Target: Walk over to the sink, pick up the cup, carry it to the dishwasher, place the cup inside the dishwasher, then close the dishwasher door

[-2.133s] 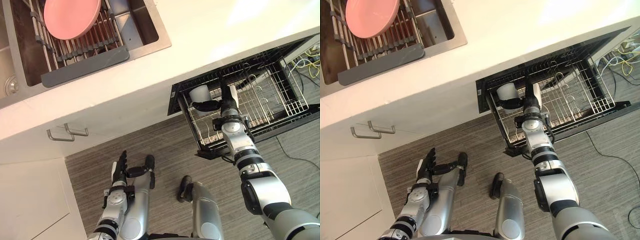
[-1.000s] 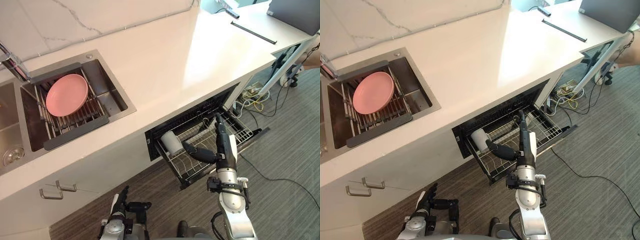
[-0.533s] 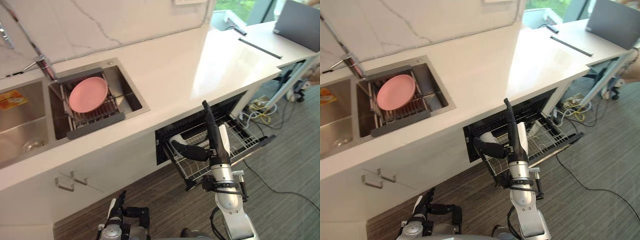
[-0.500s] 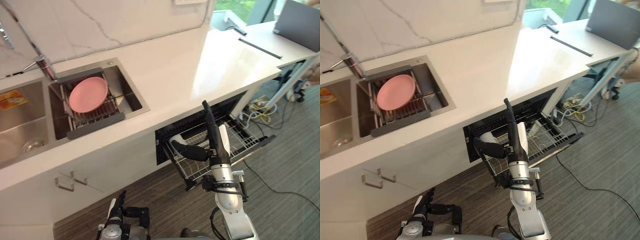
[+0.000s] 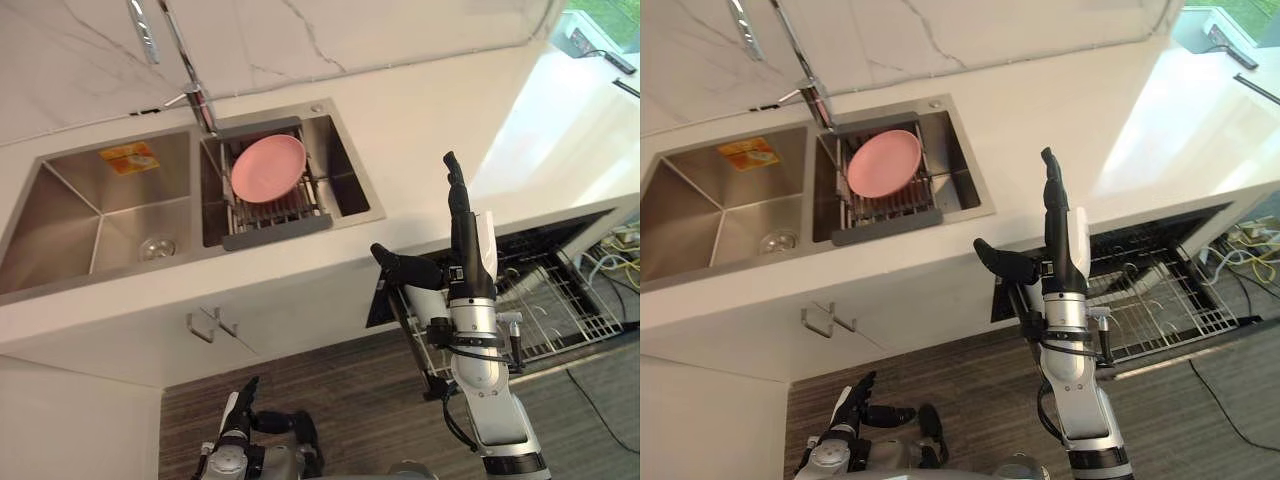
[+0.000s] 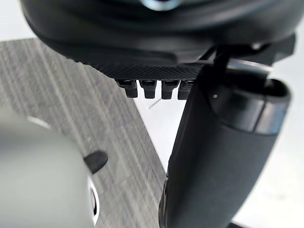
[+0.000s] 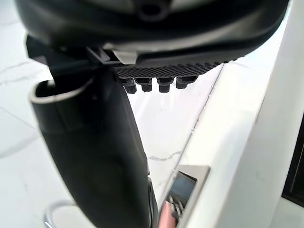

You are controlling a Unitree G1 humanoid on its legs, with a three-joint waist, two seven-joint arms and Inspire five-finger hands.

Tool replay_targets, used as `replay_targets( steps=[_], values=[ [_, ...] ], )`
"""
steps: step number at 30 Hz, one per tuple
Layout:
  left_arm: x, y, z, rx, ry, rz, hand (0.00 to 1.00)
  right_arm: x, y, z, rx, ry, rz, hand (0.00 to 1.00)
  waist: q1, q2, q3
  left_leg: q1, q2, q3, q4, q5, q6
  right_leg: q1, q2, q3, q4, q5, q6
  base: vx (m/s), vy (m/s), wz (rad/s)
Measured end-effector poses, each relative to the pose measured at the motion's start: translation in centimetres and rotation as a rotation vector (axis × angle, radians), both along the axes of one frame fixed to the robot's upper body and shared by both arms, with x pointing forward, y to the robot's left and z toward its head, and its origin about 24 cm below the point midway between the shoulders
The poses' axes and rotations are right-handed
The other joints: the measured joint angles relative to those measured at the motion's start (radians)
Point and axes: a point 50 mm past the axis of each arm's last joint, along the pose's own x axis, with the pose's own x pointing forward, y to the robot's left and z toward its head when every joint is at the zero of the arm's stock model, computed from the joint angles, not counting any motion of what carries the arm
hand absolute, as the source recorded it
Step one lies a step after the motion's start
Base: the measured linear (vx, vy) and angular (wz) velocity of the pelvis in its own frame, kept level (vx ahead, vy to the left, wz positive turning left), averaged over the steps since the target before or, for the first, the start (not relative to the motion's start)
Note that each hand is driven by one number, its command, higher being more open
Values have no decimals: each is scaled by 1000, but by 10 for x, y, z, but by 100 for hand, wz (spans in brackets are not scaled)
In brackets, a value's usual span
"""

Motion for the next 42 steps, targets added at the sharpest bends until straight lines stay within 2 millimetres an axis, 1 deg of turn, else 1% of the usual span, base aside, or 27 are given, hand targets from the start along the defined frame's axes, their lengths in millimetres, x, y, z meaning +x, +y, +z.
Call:
replay_targets(
  steps=[1,2,3,4,5,6,7,8,9,10,11,12,14,16,18,19,20,21,22,23,24,27,30,34,40,41,42],
  values=[
    [0,1,0,2,-2,-2,100,0,-1,-4,-2,21,-9,100,-4,3,-3,13,0,-23,7,-14,10,-56,-4,70,105,24,-50,289,172,84],
    [-1,3,0,11,0,-5,100,0,-1,-7,-3,33,-11,100,-22,-13,-6,16,3,-74,19,-30,19,-129,46,182,190,-24,-24,206,99,74],
    [-1,3,0,12,0,-5,100,0,-1,-7,-4,33,-11,100,-23,-16,-5,18,3,-84,22,-32,20,-139,57,200,193,-35,-19,238,68,96],
    [-2,5,1,14,2,-6,100,0,-1,-7,-14,32,-15,100,-29,-25,-5,28,3,-121,25,-33,28,-182,116,276,182,-77,0,245,43,82],
    [0,6,1,15,-1,-8,100,0,-2,-7,-27,30,-15,100,-30,-28,-7,38,2,-151,36,-35,22,-205,167,330,127,-97,17,357,51,114],
    [-2,6,1,17,2,-8,100,-1,-2,-6,-27,30,-15,100,-32,-32,-10,47,-3,-179,40,-39,19,-210,208,367,29,-98,23,328,27,93],
    [-2,6,1,18,3,-8,100,-1,-2,-6,-27,29,-16,100,-32,-37,-13,50,-8,-189,41,-40,16,-212,222,377,-33,-90,36,262,1,100],
    [-2,8,1,23,4,-12,100,-4,-2,-5,-26,24,-16,100,-30,-52,-22,52,-24,-211,45,-45,8,-214,235,379,-151,-26,41,201,-21,77],
    [-2,11,1,28,7,-13,100,-5,-2,-5,-24,22,-16,100,-28,-63,-28,53,-37,-211,45,-49,3,-216,235,377,-200,31,45,248,-59,98],
    [-5,11,-1,29,20,-3,100,-8,-4,-6,-30,26,-19,100,-31,-49,-32,56,-29,-212,57,-61,-4,-190,242,373,-226,31,79,284,-68,55],
    [-5,11,0,19,9,26,100,-7,-3,-5,-32,30,-9,100,-15,-42,-35,52,-14,-212,73,-69,-14,-163,254,371,-276,37,77,270,-66,29],
    [-6,12,0,21,8,43,100,-7,-2,-5,-34,30,-1,100,-6,-36,-36,50,1,-210,80,-76,-23,-146,271,371,-313,54,71,192,-55,-23],
    [-9,15,-1,20,18,62,100,-7,-4,-6,-41,34,-3,100,-5,-30,-40,50,29,-203,84,-88,-36,-106,306,375,-396,95,66,184,-60,-30],
    [-9,12,-2,9,23,58,100,-8,-9,-6,-57,41,-12,100,-13,-29,-41,53,35,-200,84,-90,-39,-81,315,383,-450,114,68,175,-23,-23],
    [-10,9,-3,4,29,47,100,-11,-15,-9,-66,60,-29,100,-20,-20,-45,63,35,-199,88,-92,-42,-62,315,392,-473,122,71,158,4,-17],
    [-11,6,-4,-3,33,48,100,-15,-19,-13,-69,81,-44,100,-21,-11,-51,67,35,-199,109,-98,-52,-46,314,399,-480,128,73,136,25,-14],
    [-11,7,-4,-9,33,55,100,-19,-21,-17,-75,100,-53,100,-20,-11,-49,54,31,-200,183,-112,-72,-24,301,409,-482,134,74,145,45,-13],
    [-10,7,-4,-8,31,54,100,-20,-22,-18,-76,107,-56,100,-19,-14,-48,34,28,-202,238,-125,-81,-13,289,417,-481,135,73,98,46,-16],
    [-12,5,-4,-12,33,51,100,-20,-24,-19,-82,111,-61,100,-18,0,-56,45,40,-205,154,-152,-82,2,288,426,-484,135,74,48,32,-13],
    [-15,1,-5,-23,40,49,100,-20,-26,-18,-93,108,-66,100,-25,24,-67,51,68,-204,93,-96,-77,4,304,424,-490,134,75,47,70,-21],
    [-19,-5,-7,-39,54,46,100,-21,-27,-20,-95,117,-72,100,-23,37,-77,69,56,-197,80,-84,-50,15,299,428,-505,135,79,39,85,-8],
    [-18,-3,-7,-26,51,30,100,-21,-26,-20,-96,117,-75,100,-23,26,-79,65,46,-201,79,-84,-50,18,295,424,-521,139,85,-7,46,-1],
    [-18,-2,-7,-24,55,30,100,-21,-26,-20,-113,117,-76,100,-24,25,-79,67,47,-204,77,-82,-49,28,296,420,-536,140,86,-43,-21,2],
    [-19,-1,-7,-19,60,33,100,-21,-29,-20,-120,120,-91,100,-26,25,-79,70,59,-209,53,-59,-57,28,306,411,-548,140,87,-52,-64,1],
    [-19,0,-7,-17,63,32,100,-21,-30,-20,-122,123,-94,100,-29,22,-77,90,77,-221,-6,-37,-66,26,329,403,-559,149,74,-61,-64,2],
    [-19,2,-7,-10,61,32,100,-21,-33,-28,-131,160,-94,100,-30,8,-71,99,76,-227,-35,-5,-65,38,338,398,-592,163,66,0,0,0],
    [-19,2,-7,-10,61,32,100,-21,-33,-28,-131,160,-94,100,-30,8,-71,99,76,-227,-34,-5,-65,39,338,398,-592,163,66,0,0,0]
  ],
)
